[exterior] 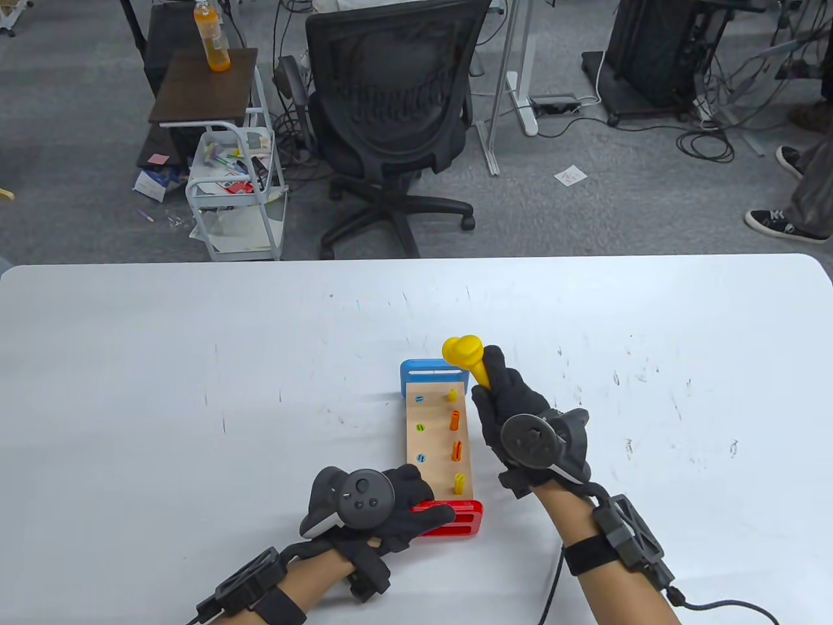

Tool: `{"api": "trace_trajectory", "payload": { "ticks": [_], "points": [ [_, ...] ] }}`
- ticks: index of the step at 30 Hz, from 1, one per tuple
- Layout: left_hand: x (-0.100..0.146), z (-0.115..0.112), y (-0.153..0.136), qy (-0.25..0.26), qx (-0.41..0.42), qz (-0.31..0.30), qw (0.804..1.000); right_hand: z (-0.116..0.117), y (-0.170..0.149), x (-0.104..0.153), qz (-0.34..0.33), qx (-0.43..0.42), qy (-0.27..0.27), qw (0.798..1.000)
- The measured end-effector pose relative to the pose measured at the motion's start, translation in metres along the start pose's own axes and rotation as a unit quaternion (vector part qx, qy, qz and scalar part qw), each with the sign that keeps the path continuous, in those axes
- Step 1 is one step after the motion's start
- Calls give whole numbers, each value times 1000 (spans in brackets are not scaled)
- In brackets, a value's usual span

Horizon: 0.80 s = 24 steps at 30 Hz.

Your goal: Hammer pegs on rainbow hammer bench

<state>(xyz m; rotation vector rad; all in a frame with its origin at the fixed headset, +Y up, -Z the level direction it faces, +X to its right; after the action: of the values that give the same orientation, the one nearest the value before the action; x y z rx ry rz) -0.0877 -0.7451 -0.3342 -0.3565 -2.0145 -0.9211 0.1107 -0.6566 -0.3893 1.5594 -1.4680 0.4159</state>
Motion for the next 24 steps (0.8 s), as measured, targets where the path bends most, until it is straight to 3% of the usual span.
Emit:
{"api": "trace_trajectory", "payload": {
  "ticks": [4,12,14,15,16,17,19,24],
  "points": [
    [0,0,0,1,2,-1,1000,1,0,3,-11,-5,-21,1000],
    [0,0,0,0,3,-1,1000,30,-7,15,-32,23,27,999],
    [0,0,0,1,4,-1,1000,53,-7,14,-44,69,122,989],
    [0,0,0,1,4,-1,1000,63,-16,16,-5,110,268,957],
    [0,0,0,2,4,-1,1000,57,-12,10,-21,60,251,966],
    [0,0,0,4,6,-1,1000,47,-10,5,-13,36,174,984],
    [0,0,-1,4,9,-1,1000,27,-8,5,-9,40,64,997],
    [0,0,-1,5,10,-1,1000,1,-10,2,0,-18,-34,999]
  ]
}}
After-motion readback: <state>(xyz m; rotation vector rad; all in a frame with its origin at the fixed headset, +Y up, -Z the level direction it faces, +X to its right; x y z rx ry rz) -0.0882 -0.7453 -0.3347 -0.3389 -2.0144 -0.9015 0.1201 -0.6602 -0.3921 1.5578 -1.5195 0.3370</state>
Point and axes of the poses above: the tracker on the back of each hand, its own y axis roughly to the thumb side, its own x axis roughly from the fingertips to the wrist, z = x × y, the point moved 4 cm from there along -x, roughly from the wrist to the fingertips, and after that the axes turned 12 degrees about x, right-handed, at the moved point
